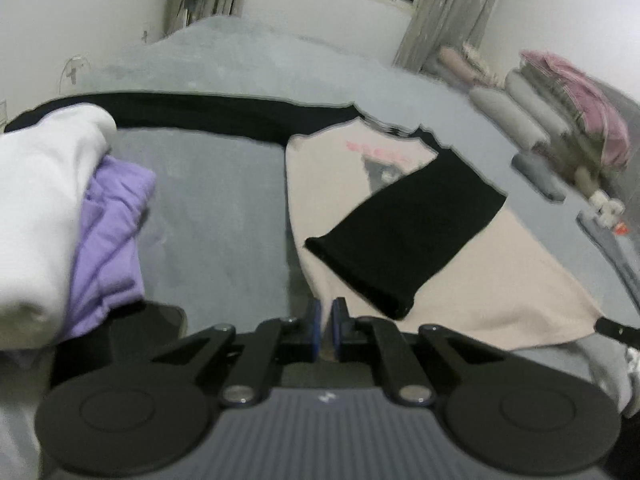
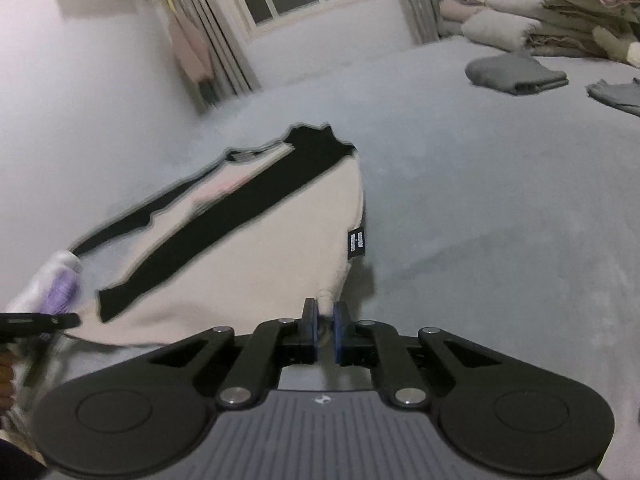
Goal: Fold clothes
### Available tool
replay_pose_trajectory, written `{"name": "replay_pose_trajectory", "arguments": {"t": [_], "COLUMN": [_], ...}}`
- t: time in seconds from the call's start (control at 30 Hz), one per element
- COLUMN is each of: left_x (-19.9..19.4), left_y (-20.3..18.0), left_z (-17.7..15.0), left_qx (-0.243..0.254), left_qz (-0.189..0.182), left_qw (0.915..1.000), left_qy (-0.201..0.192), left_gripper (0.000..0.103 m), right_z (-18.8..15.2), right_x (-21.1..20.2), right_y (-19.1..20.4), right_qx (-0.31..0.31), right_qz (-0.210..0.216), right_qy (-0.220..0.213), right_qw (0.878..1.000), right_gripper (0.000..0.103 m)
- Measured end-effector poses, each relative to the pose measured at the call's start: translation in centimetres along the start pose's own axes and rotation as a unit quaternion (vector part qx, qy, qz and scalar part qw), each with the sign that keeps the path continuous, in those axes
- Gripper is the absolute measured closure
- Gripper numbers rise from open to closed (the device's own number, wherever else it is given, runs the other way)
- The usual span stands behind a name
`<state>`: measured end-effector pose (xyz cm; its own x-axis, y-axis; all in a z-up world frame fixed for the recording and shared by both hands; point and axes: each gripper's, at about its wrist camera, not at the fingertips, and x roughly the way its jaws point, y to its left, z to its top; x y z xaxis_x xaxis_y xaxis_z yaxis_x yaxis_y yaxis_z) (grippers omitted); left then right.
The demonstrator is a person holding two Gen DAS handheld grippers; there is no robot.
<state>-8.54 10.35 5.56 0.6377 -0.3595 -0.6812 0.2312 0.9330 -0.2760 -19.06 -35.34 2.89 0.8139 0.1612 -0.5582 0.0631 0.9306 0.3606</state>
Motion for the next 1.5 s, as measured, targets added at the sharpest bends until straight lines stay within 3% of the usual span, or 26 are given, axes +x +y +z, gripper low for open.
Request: {"name": "replay_pose_trajectory", "arguments": {"t": [0.07,0.27,0.37,0.4,0.53,0.67,0.9,1.03,1.23,1.37,1.5], "left_x": [0.0,0.0,0.0,0.0,0.1,0.7,2.8,4.1,5.5,6.2,6.7], "left_y": [-0.1,-0.5,-0.6,-0.7,-0.8,-1.0,-3.2,-4.3,-4.7,-4.6,-4.0], "left_z": [0.0,0.0,0.1,0.1,0.2,1.0,1.7,1.9,2.4,2.6,3.0], "left_qx": [0.006,0.023,0.032,0.035,0.042,0.039,0.058,0.07,0.069,0.073,0.056], "left_qz": [0.003,0.01,0.014,0.015,0.021,0.03,0.048,0.057,0.059,0.063,0.067], "left_qw": [1.0,0.9997,0.9994,0.9993,0.9989,0.9986,0.9969,0.9957,0.9958,0.9952,0.9961], "left_qy": [-0.001,-0.003,-0.004,-0.004,-0.006,-0.018,-0.023,-0.019,-0.013,-0.012,-0.01], "left_gripper": [0.098,0.097,0.083,0.075,0.073,0.069,0.065,0.063,0.055,0.05,0.048], "right_z": [0.0,0.3,0.3,0.4,0.8,1.7,3.9,6.1,7.6,6.6,5.7], "right_x": [-0.9,0.4,0.9,1.1,0.7,1.2,7.0,11.2,16.6,18.6,18.6], "right_y": [-0.4,0.2,0.7,1.0,2.7,4.9,10.9,14.1,16.3,16.1,16.2], "right_qx": [0.011,-0.005,-0.009,-0.014,-0.049,-0.096,-0.199,-0.235,-0.241,-0.232,-0.244], "right_qz": [0.012,-0.018,-0.032,-0.039,-0.046,-0.054,-0.022,-0.008,-0.003,-0.019,-0.025], "right_qy": [-0.011,0.023,0.034,0.033,-0.003,-0.018,0.035,0.062,0.084,0.106,0.099], "right_qw": [1.0,1.0,0.999,0.999,0.998,0.994,0.979,0.97,0.967,0.967,0.964], "right_gripper": [0.095,0.094,0.092,0.09,0.073,0.07,0.068,0.06,0.043,0.043,0.04]}}
